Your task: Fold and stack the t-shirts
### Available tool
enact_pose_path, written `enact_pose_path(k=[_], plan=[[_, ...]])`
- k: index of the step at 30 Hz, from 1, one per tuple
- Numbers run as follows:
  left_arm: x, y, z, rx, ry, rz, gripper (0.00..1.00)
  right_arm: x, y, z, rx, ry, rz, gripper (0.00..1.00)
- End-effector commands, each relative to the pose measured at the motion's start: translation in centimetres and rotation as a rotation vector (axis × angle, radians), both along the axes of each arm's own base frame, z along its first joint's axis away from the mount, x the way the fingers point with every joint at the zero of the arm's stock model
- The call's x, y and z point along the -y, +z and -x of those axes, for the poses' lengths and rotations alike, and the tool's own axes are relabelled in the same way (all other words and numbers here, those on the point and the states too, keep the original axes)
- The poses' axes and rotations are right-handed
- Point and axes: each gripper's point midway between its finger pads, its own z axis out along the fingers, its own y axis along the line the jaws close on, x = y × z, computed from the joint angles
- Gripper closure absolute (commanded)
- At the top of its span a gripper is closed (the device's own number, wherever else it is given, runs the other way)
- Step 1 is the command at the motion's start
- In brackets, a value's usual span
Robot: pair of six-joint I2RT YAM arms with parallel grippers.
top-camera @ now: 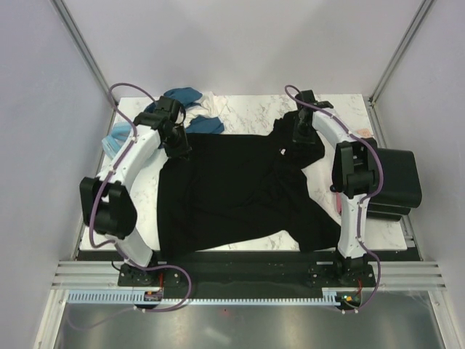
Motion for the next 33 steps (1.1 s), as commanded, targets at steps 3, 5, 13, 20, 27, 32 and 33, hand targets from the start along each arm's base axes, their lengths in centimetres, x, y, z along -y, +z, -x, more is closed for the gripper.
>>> enact_pose_path(k=[3,5,13,20,27,32,33], plan=[[0.3,-1.2,-7.0,0.067,0.085,-0.049,0.98,-1.2,1.3,-2.1,0.062,0.060,-0.030,1.00],[0.0,-0.8,-9.2,0.118,0.110,-0.069,0.98,-1.3,1.5,-2.7,0.085,0.064,-0.029,1.00],[-1.1,-5.4,-14.9,0.071,0.140,-0.168,0.98,-1.3,-0.8,-3.7,0.059,0.082,-0.006,1.00],[-2.1,-9.2,-16.9,0.010,0.163,-0.194,0.98,-1.7,-2.9,-4.4,0.034,0.101,-0.012,1.00],[-2.8,-11.7,-16.5,-0.043,0.182,-0.220,0.98,-1.9,-4.6,-5.3,0.019,0.103,-0.010,1.00],[-4.0,-13.1,-15.9,-0.088,0.204,-0.272,0.98,-1.6,-5.9,-4.8,-0.018,0.105,0.006,1.00],[-4.6,-13.4,-15.7,-0.100,0.219,-0.291,0.98,-1.5,-6.2,-4.5,-0.028,0.105,0.014,1.00]])
